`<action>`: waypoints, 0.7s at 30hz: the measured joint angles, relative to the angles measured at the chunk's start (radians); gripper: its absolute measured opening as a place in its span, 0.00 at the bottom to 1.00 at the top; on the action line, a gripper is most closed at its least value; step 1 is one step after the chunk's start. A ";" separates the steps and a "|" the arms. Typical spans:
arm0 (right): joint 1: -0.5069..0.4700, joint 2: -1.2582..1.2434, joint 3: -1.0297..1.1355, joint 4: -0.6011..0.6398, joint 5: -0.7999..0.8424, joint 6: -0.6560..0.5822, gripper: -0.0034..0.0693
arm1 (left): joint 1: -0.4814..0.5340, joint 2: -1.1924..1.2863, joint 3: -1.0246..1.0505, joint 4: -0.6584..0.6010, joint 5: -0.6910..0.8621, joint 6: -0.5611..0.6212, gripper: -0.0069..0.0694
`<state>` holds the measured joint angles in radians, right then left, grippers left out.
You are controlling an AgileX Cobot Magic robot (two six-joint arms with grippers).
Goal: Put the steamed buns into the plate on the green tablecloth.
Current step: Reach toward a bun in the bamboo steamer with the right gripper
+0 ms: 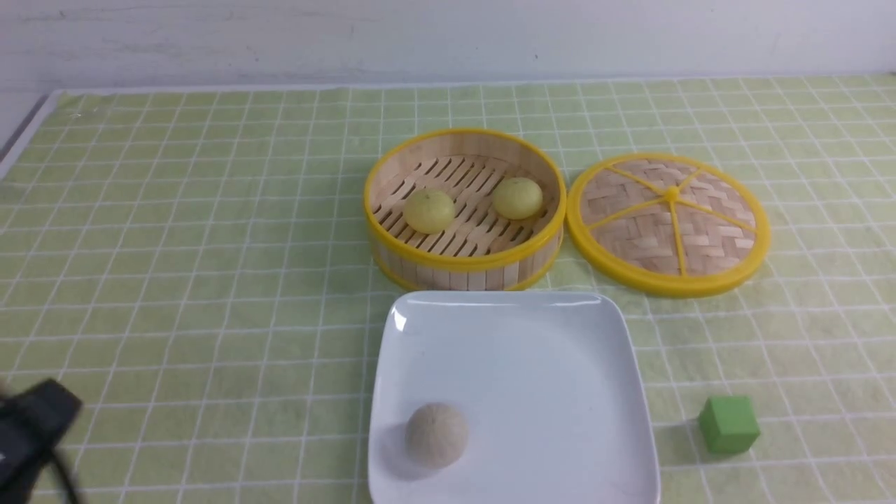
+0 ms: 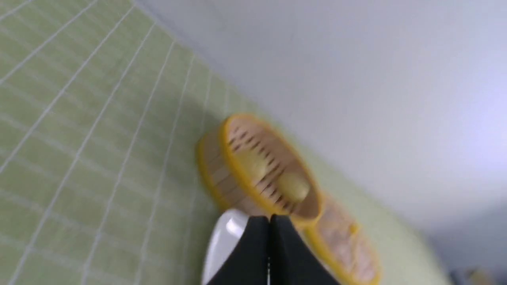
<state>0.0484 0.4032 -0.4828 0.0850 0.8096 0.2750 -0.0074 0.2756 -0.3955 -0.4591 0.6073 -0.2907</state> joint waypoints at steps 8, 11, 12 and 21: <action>0.007 0.617 -0.186 0.237 0.101 -0.314 0.04 | 0.000 0.596 -0.183 0.046 0.381 0.313 0.09; 0.044 0.817 -0.268 0.459 0.126 -0.560 0.06 | 0.000 0.713 -0.210 0.002 0.363 0.405 0.09; 0.062 0.869 -0.298 0.498 0.133 -0.600 0.08 | 0.000 0.734 -0.214 -0.015 0.358 0.423 0.09; 0.271 1.252 -0.789 0.500 0.138 -0.697 0.33 | 0.000 0.772 -0.218 -0.084 0.315 0.465 0.11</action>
<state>0.3193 1.6551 -1.2721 0.5853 0.9474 -0.4221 -0.0074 1.0478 -0.6137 -0.5428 0.9228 0.1746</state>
